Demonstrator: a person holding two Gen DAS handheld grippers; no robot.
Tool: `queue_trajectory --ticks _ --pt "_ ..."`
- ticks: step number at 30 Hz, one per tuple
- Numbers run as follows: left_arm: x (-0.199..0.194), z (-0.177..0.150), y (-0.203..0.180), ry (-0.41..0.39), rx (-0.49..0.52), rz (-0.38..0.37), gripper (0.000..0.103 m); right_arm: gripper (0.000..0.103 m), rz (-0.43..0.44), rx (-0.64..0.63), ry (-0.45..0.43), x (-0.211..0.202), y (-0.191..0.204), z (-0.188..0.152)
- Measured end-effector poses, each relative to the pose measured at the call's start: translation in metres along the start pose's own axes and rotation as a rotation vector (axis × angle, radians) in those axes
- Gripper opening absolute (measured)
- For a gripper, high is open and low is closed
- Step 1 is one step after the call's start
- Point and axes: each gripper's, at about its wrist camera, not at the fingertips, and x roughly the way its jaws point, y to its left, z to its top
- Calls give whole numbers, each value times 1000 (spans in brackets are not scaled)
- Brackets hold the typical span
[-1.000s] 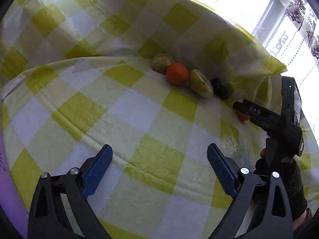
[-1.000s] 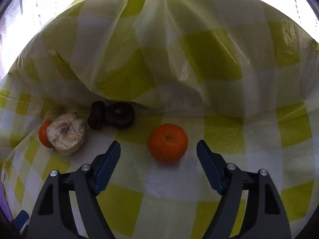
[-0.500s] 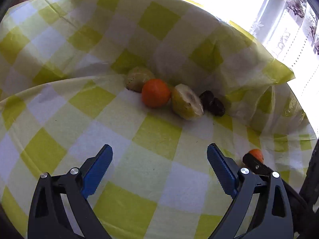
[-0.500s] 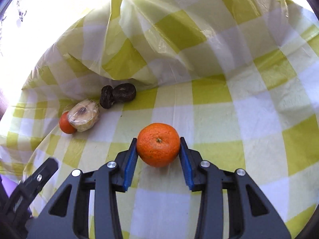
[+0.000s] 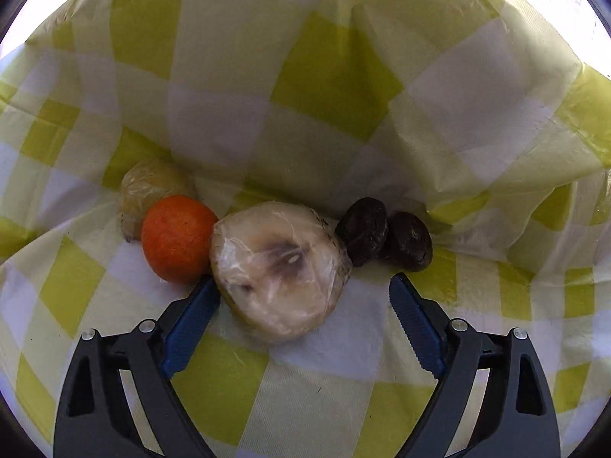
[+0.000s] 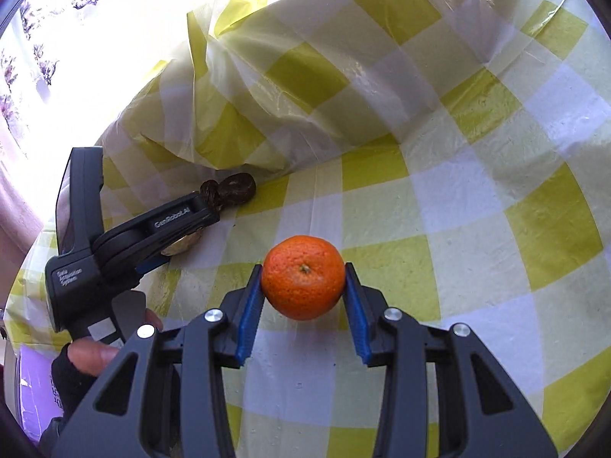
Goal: Organize fruits
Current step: 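Grasp an orange with the right tool while the left tool grasps the wrapped pale fruit half, then lift the orange and wrapped fruit half with both tools toward the box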
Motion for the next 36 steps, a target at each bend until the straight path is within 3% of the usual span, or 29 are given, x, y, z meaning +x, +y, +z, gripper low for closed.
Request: queue_trajectory --ticks 3,5,7,11,17,24,29,36 --pt "3 5 -2 -7 -1 38 77 41 -2 7 -5 -1 -1 0" --pt "-1 4 3 -29 -25 41 58 41 -4 13 -6 -1 -2 0" --pt "-7 1 13 -46 -58 -19 58 41 -8 9 -3 -1 -1 0" --pt "-26 -12 30 -87 -96 -51 57 41 -10 13 -5 -1 -2 0" --pt "-51 -39 46 -83 -114 -87 57 41 -23 23 -6 0 -3 0" --pt "-83 -74 62 -72 -150 -101 58 41 -41 34 -9 0 -5 -2" --pt "-104 -106 75 -65 -136 -101 58 41 -102 55 -28 -6 -5 -8" --pt "-122 -140 79 -65 -96 -98 58 41 -124 75 -47 -32 -1 -44"
